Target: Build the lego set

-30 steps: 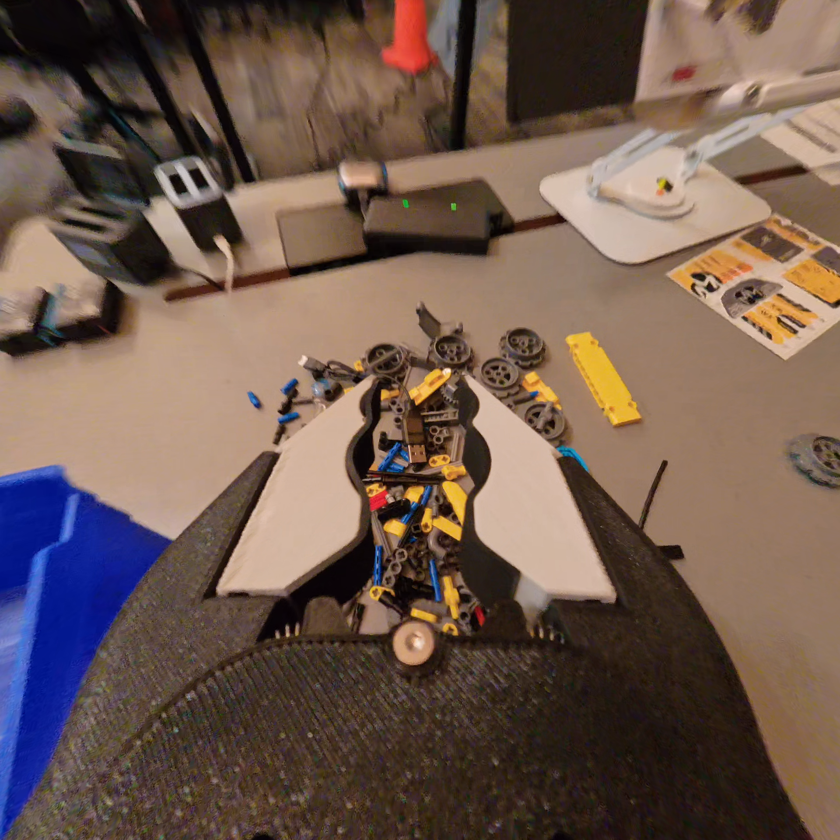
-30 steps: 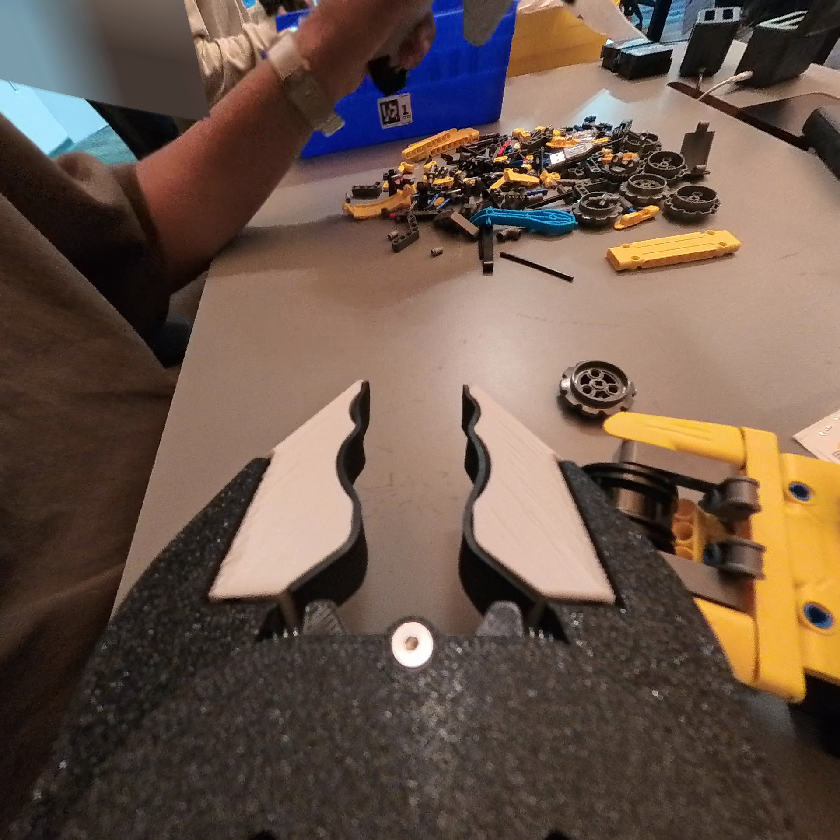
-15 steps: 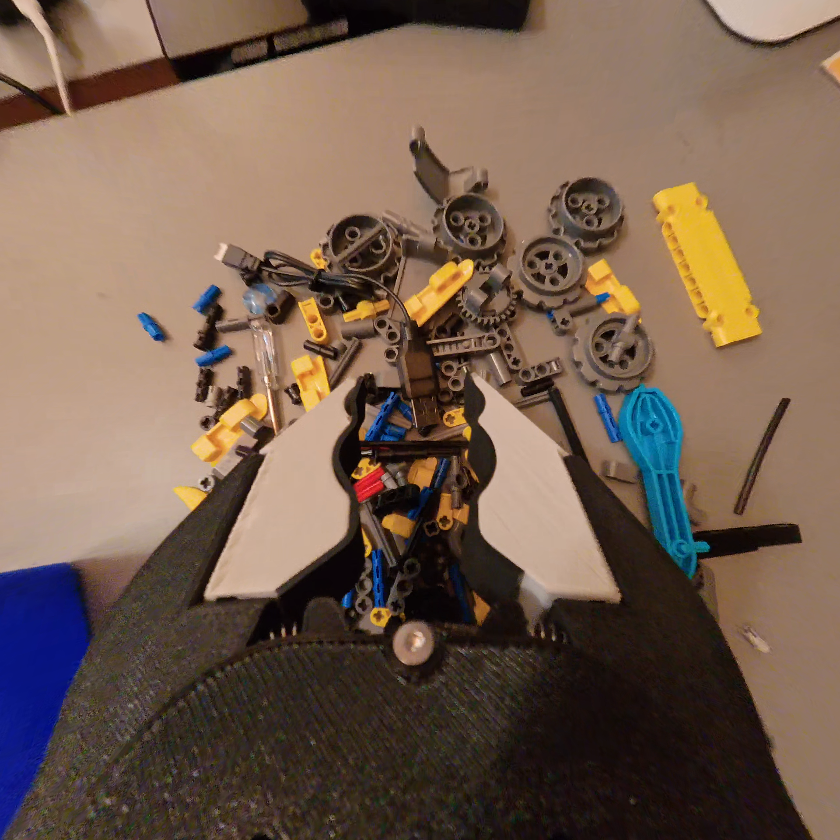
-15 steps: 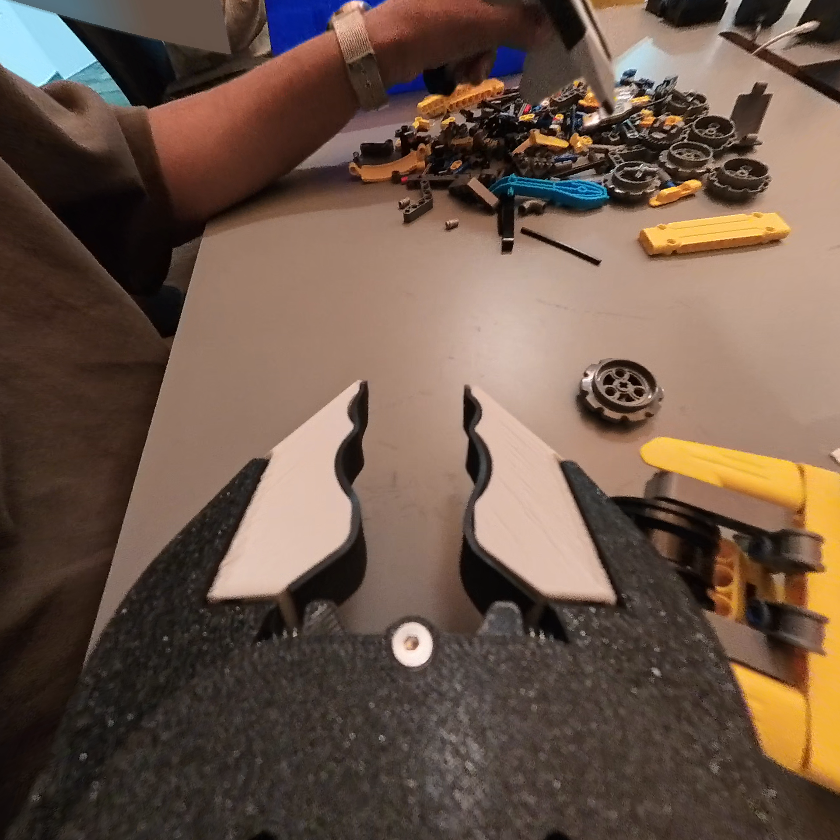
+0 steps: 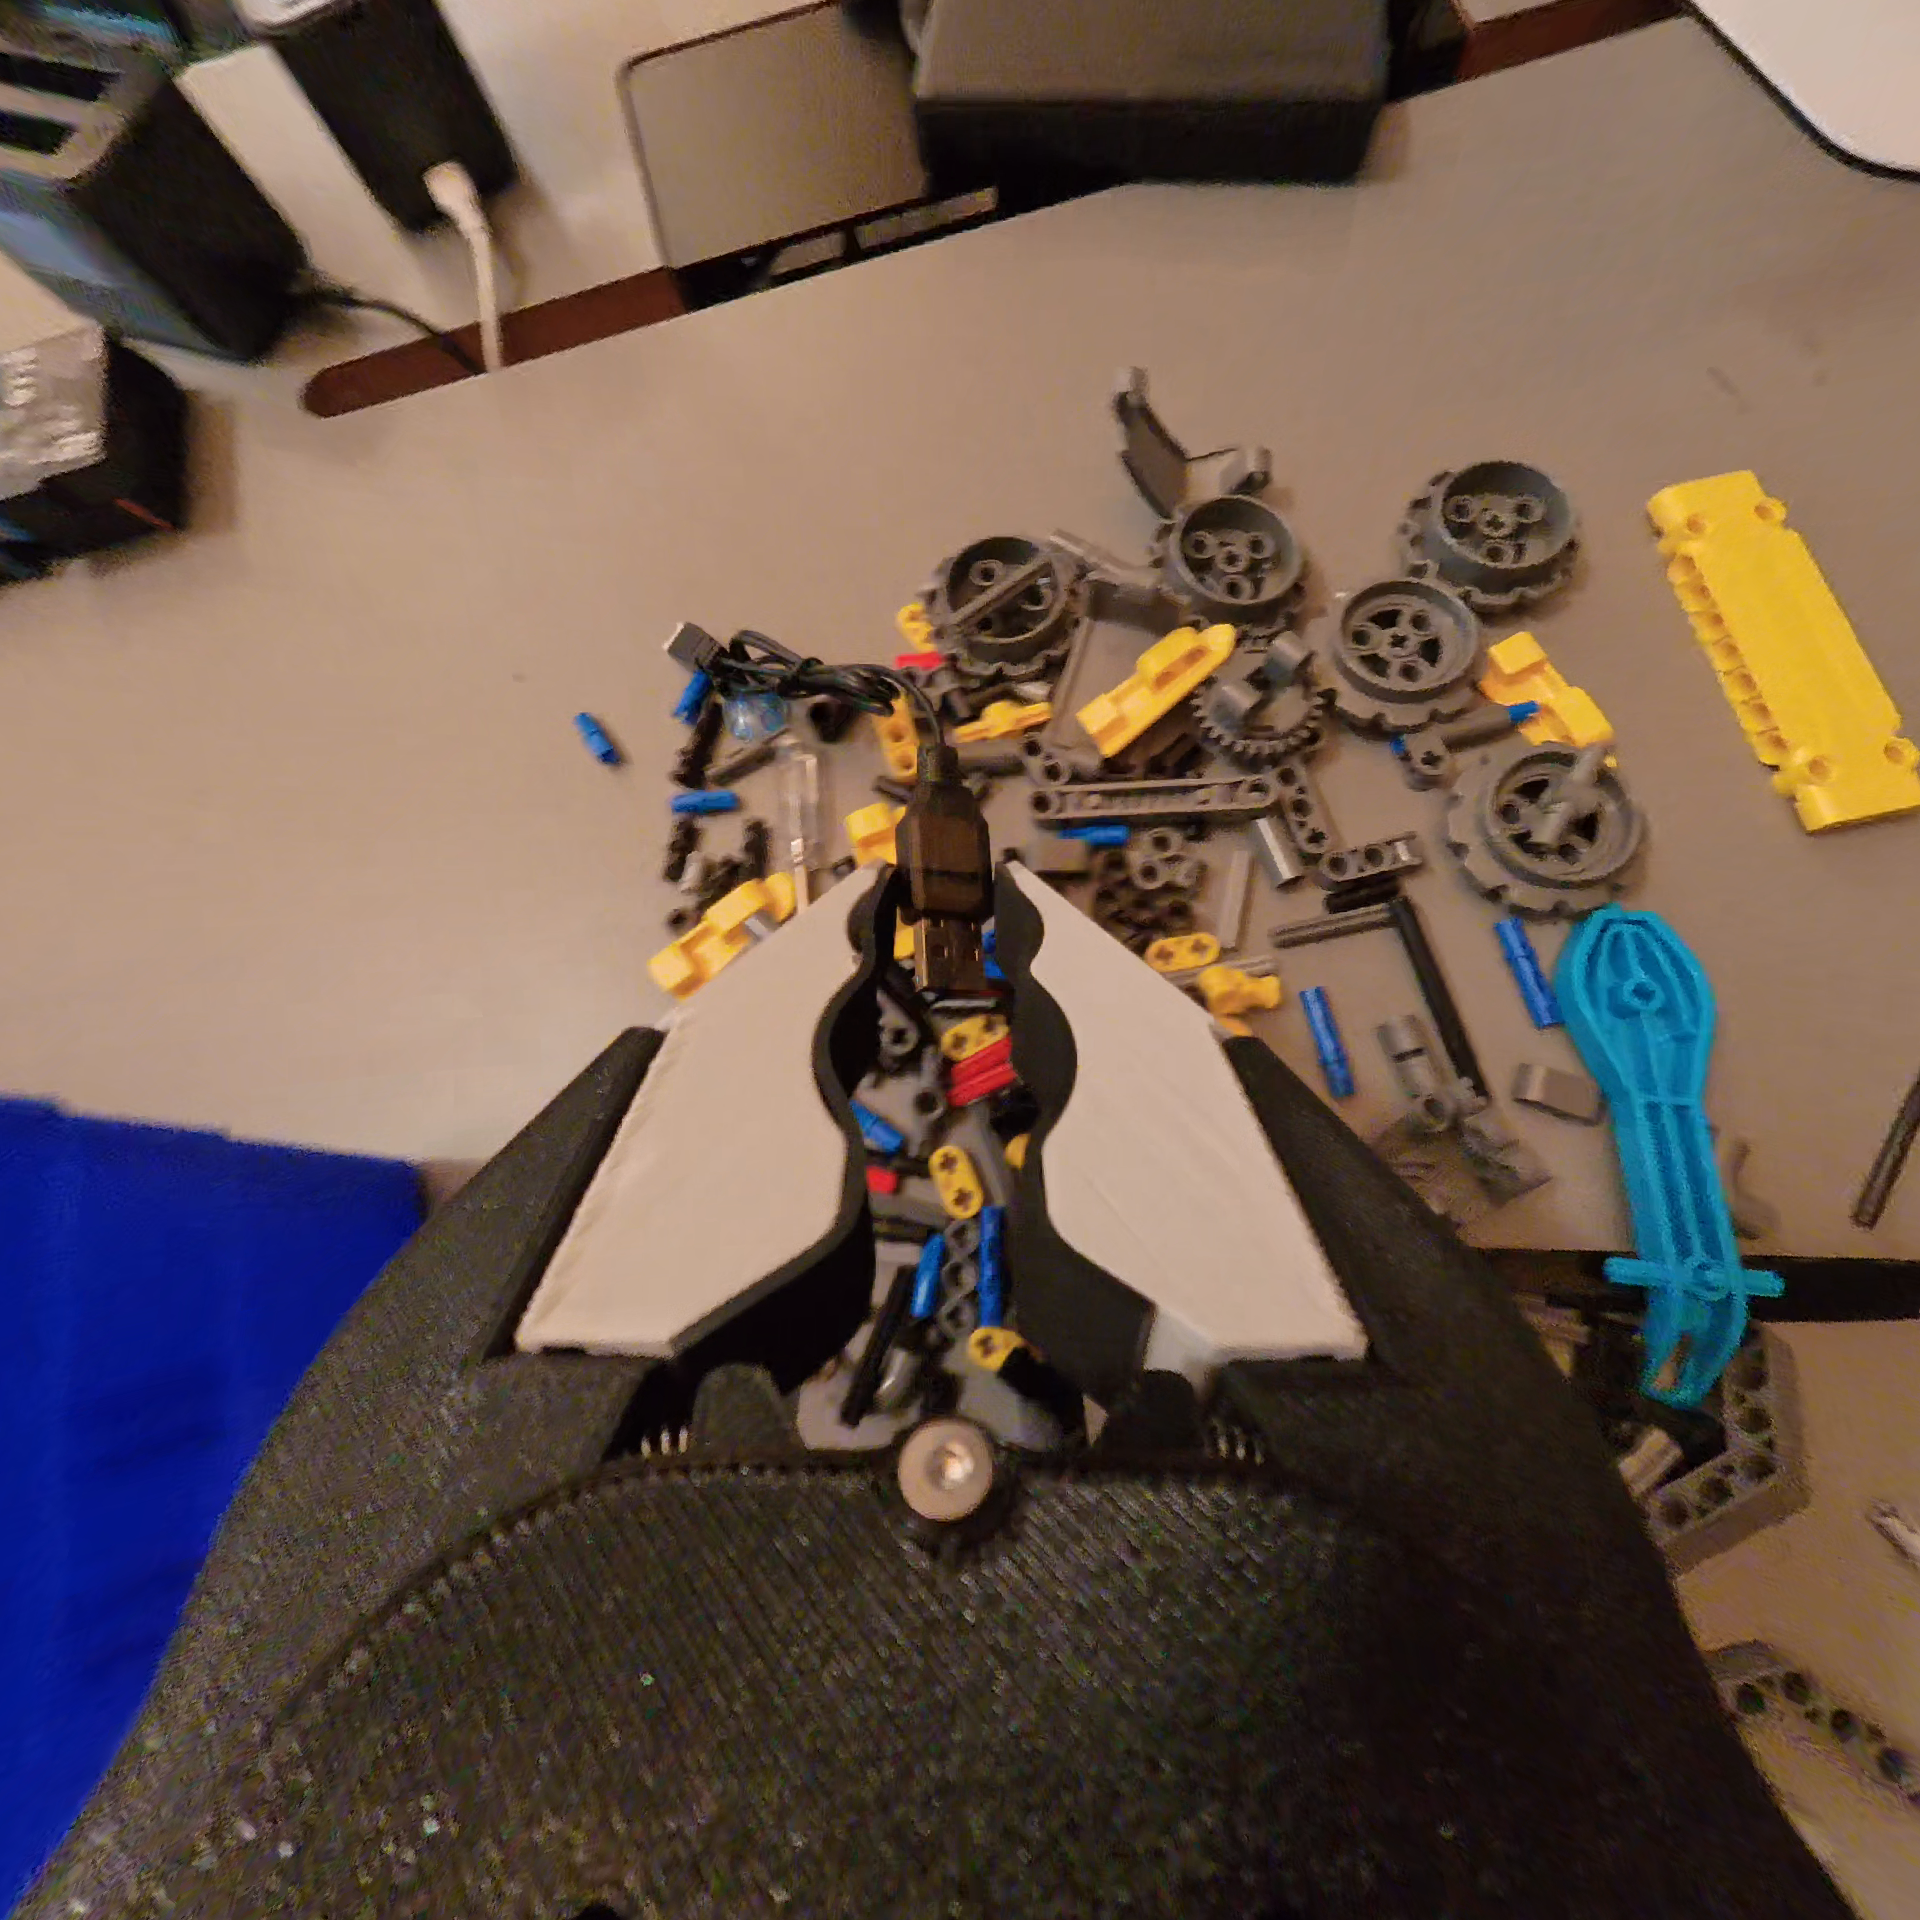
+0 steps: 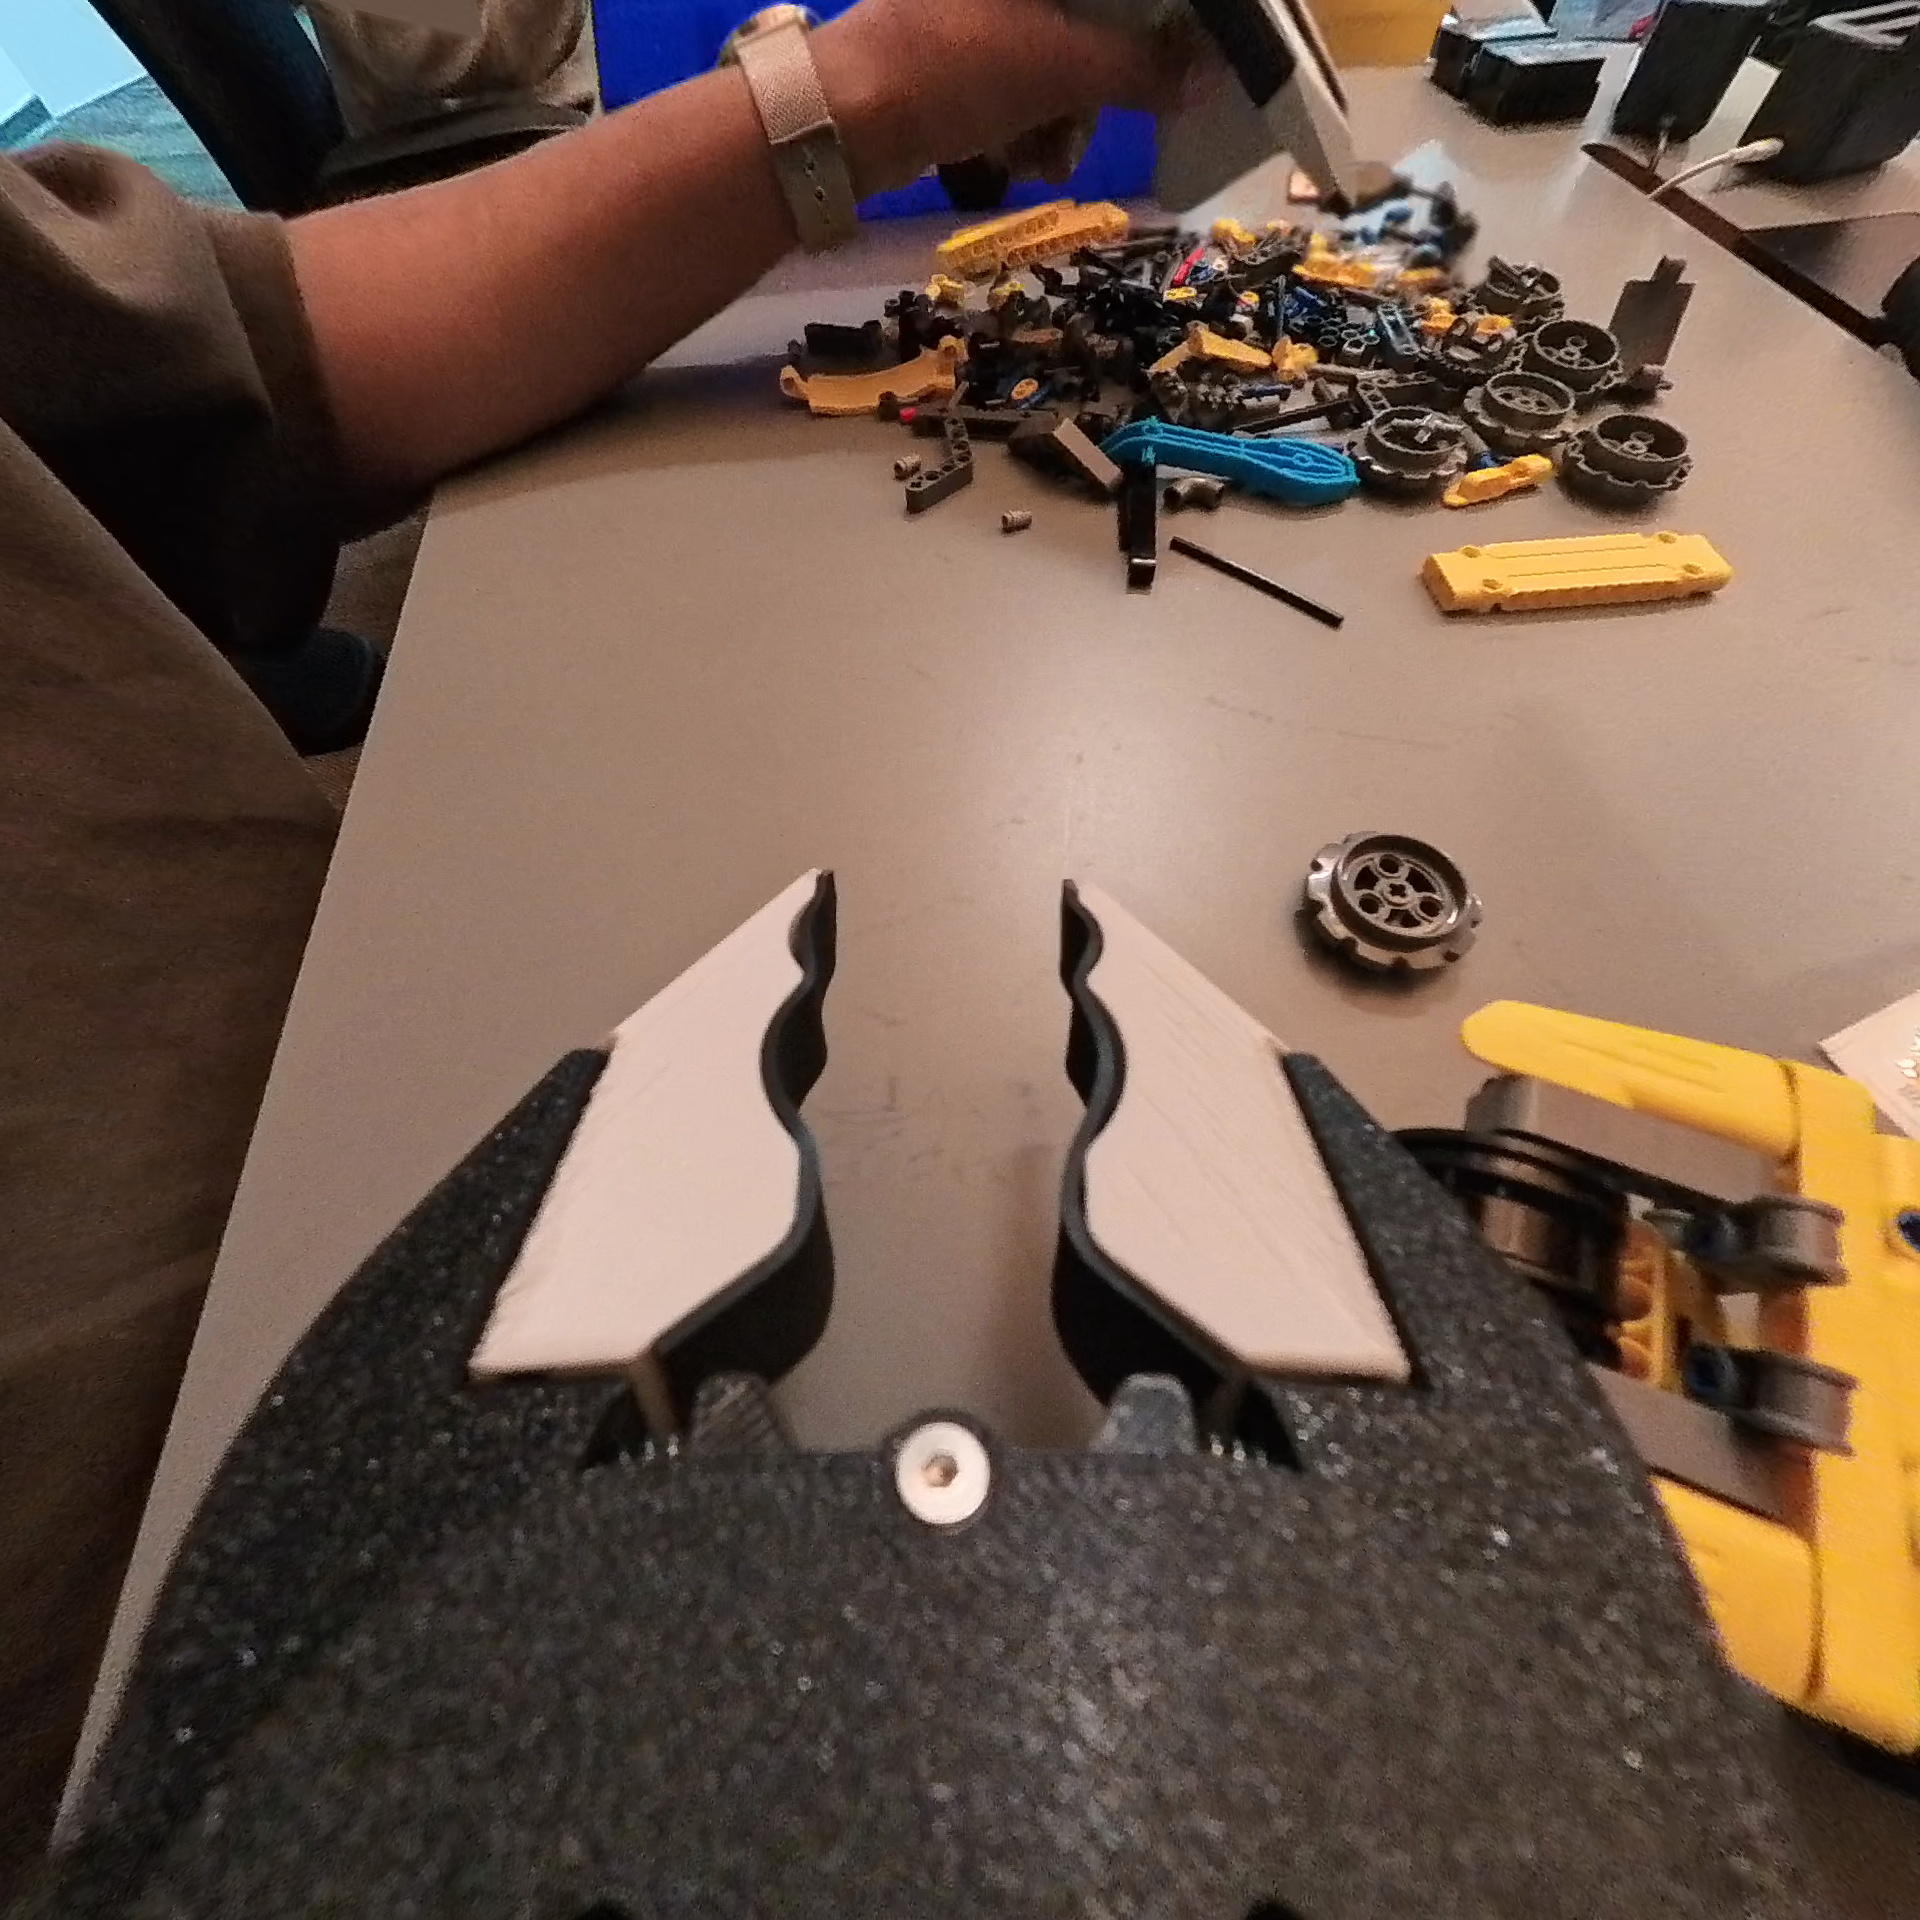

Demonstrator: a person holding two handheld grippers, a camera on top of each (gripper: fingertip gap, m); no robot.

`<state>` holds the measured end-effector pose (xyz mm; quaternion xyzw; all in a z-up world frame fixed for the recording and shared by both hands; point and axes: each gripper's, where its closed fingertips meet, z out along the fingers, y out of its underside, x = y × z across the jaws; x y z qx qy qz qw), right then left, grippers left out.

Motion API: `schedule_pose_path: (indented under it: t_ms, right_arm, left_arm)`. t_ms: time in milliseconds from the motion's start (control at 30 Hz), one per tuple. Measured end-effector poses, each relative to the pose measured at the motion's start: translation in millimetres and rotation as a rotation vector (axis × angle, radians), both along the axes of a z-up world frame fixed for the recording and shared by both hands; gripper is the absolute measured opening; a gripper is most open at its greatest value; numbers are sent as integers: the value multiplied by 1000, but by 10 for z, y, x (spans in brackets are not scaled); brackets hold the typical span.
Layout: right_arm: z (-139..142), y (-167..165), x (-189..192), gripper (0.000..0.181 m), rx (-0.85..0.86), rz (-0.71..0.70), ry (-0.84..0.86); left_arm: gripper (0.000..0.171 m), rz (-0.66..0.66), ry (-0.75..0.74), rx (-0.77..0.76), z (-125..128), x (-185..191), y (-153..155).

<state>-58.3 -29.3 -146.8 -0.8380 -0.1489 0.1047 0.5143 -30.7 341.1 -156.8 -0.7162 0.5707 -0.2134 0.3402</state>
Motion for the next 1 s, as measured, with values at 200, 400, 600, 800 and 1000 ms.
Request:
schedule_pose_path:
  t_ms: [200,400,600,800,1000]
  right_arm:
    - [15,0,18,43,3,-7,20]
    - [19,-1,20,44,5,-7,23]
    - [12,-3,13,44,3,-5,16]
    - [11,-4,12,44,2,-3,16]
    - [13,-5,12,44,3,-3,15]
  left_arm:
    - [14,72,-44,-71,1,-265,213]
    - [14,90,-21,-69,-14,-348,264]
    - [10,61,-13,-91,-43,-319,192]
    - [12,62,-27,-93,-22,-323,197]
    - [14,78,-42,-89,10,-345,231]
